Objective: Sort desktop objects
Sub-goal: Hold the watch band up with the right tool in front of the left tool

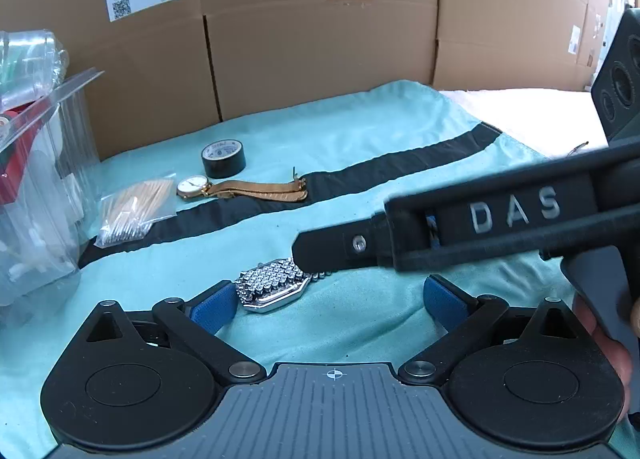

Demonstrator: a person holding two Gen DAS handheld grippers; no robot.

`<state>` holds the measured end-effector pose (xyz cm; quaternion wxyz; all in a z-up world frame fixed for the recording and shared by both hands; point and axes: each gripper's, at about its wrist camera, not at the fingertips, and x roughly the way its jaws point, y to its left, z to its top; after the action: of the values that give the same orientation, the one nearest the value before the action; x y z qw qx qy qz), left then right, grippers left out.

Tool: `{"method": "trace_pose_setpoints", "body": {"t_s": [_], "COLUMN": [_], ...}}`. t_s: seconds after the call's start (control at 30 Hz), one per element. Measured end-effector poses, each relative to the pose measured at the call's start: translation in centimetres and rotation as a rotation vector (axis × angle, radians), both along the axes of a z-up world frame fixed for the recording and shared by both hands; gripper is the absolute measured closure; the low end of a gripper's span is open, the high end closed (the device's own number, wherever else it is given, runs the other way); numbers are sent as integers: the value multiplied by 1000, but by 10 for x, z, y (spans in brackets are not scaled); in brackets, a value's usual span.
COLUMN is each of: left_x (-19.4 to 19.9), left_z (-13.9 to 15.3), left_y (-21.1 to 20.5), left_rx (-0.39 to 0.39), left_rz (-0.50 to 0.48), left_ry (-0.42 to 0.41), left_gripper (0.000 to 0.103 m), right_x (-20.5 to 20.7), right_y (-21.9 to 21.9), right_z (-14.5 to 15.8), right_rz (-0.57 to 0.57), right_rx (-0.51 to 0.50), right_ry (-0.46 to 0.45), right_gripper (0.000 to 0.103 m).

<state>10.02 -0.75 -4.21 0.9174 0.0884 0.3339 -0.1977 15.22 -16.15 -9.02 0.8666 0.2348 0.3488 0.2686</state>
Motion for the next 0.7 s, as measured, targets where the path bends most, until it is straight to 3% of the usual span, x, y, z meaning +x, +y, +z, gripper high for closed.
{"method": "trace_pose_setpoints", "body": {"t_s": [0.13,0.2,0.27,0.33,0.37,0.53,0.63,0.7], "left_x": [2,2,2,2,2,2,3,4], "left_z": [1,1,1,1,1,3,4,6], "left_y": [1,1,0,0,0,4,9,11], "left_rx": [1,4,6,13,16,7,-3,-14], "left_rz": [-6,-4,-5,0,3,35,51,50], "left_ry": [3,4,2,-2,-7,-34,-45,-47], "left_gripper": [0,0,0,3,4,22,44,51], "right_x": [1,-1,1,4,4,4,3,3], "right_y": [1,6,1,-4,-6,-7,-11,-16], "right_z": [2,4,2,0,-1,-2,-3,-2], "right_rz": [4,6,-10,-31,-40,-66,-92,-103], "right_rx": [-18,-102,-68,-65,-57,-63,-55,-30], "right_ry": [1,-36,-12,0,3,-7,-16,-20], "right_gripper": [54,68,73,90,92,92,92,92]}}
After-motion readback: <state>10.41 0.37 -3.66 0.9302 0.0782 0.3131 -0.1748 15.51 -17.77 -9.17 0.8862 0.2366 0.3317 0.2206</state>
